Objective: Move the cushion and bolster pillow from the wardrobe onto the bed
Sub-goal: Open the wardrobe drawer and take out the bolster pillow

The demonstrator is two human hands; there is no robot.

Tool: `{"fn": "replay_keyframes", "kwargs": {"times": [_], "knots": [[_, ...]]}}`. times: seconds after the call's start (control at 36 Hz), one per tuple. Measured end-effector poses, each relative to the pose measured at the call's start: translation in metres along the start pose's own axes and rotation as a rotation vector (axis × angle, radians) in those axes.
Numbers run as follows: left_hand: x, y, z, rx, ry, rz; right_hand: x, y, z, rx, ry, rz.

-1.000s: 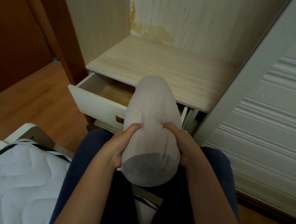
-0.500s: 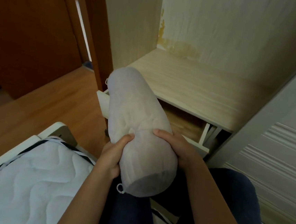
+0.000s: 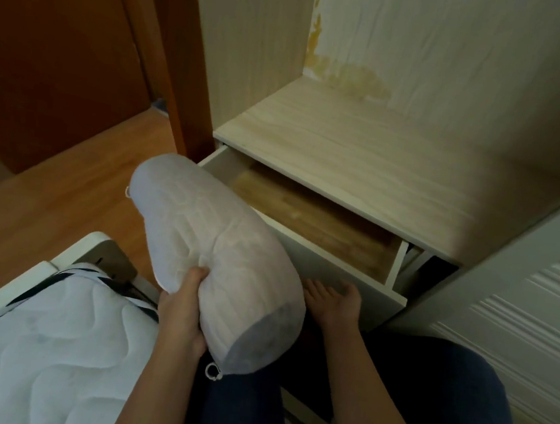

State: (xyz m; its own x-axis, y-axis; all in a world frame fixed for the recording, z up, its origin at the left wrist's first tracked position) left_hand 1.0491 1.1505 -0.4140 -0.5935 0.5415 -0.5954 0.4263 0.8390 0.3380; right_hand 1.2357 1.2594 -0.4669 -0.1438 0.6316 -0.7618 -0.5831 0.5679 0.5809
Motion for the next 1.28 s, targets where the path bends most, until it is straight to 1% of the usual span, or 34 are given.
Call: {"fn": "replay_keyframes", "kwargs": {"times": [0.08, 0.19, 0.44, 0.53, 0.72, 0.89, 0.94, 1.08, 1.19, 1.28], "knots": [[0.004, 0.003, 0.005, 0.006, -0.010, -0.020, 0.018, -0.003, 0.008, -0.031, -0.053, 0.003], [0.009, 0.006, 0.010, 0.028, -0.010, -0.034, 0.039, -0.008, 0.021, -0.086, -0.076, -0.072], [0.019, 0.012, 0.020, 0.057, -0.018, -0.076, 0.072, -0.011, 0.028, 0.040, -0.072, 0.023], [0.021, 0.010, 0.024, 0.058, -0.007, -0.091, 0.082, -0.006, 0.037, 0.049, -0.089, 0.055], [0.026, 0.011, 0.028, 0.071, -0.063, -0.089, 0.111, 0.007, 0.061, -0.029, -0.102, 0.058], [0.032, 0.016, 0.033, 0.116, -0.113, -0.127, 0.127, 0.016, 0.082, -0.121, -0.128, 0.006], [0.033, 0.016, 0.033, 0.135, -0.115, -0.144, 0.131, 0.019, 0.090, -0.160, -0.142, -0.005], [0.034, 0.021, 0.030, 0.176, -0.085, -0.128, 0.134, 0.031, 0.104, -0.225, -0.162, -0.004], [0.036, 0.019, 0.030, 0.192, -0.110, -0.106, 0.139, 0.035, 0.111, -0.261, -0.170, -0.018], [0.037, 0.018, 0.030, 0.167, -0.105, -0.112, 0.136, 0.036, 0.110, -0.289, -0.179, -0.029]]}}
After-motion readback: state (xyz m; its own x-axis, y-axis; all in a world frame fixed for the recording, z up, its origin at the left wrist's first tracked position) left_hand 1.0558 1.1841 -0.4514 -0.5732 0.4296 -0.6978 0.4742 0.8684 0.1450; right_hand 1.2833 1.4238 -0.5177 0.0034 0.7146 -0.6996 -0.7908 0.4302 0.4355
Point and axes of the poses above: each hand's wrist, its own x-axis towards the middle knuckle, its own y-axis out of the palm, z = x × y, the point moved 5 cm from there along x, towards the middle knuckle, and after that the axes turned 7 degrees about -x, right-handed, at the moved point
